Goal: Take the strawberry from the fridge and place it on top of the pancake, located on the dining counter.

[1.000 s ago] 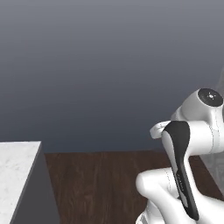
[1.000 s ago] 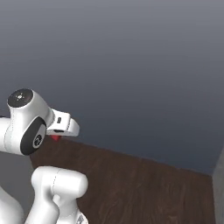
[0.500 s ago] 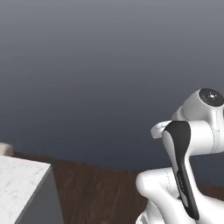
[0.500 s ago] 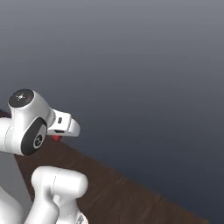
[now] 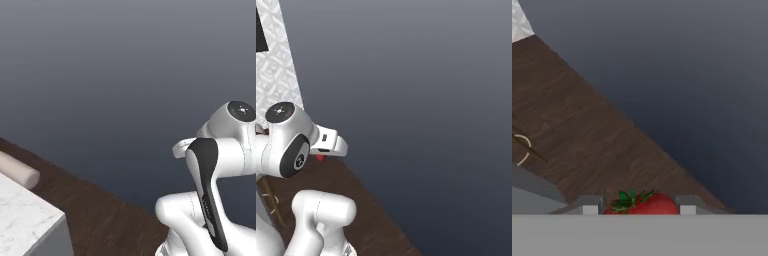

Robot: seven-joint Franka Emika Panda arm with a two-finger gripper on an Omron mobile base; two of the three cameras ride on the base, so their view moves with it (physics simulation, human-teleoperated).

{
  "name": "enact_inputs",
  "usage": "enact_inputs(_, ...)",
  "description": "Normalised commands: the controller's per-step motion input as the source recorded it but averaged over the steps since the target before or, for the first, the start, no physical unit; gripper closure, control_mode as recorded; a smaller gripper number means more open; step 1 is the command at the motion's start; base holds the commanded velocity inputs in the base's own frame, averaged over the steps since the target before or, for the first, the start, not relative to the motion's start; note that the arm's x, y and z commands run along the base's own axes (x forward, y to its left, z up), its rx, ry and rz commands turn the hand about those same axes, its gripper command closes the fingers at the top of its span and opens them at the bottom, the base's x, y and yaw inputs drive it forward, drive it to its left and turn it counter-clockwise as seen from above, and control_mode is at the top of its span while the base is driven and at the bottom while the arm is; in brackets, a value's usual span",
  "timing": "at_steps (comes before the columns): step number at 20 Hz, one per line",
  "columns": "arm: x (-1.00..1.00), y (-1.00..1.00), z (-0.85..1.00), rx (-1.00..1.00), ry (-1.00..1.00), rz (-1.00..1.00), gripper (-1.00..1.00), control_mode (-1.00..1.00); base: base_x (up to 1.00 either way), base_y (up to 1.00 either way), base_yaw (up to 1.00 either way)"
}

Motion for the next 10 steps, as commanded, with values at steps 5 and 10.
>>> enact_inputs(5, 0.0, 0.0, 0.0, 0.0, 0.0, 0.0, 1.0, 1.0, 1.0, -0.24, 0.65)
enact_inputs(10, 0.0, 0.0, 0.0, 0.0, 0.0, 0.0, 1.0, 1.0, 1.0, -0.22, 0.63)
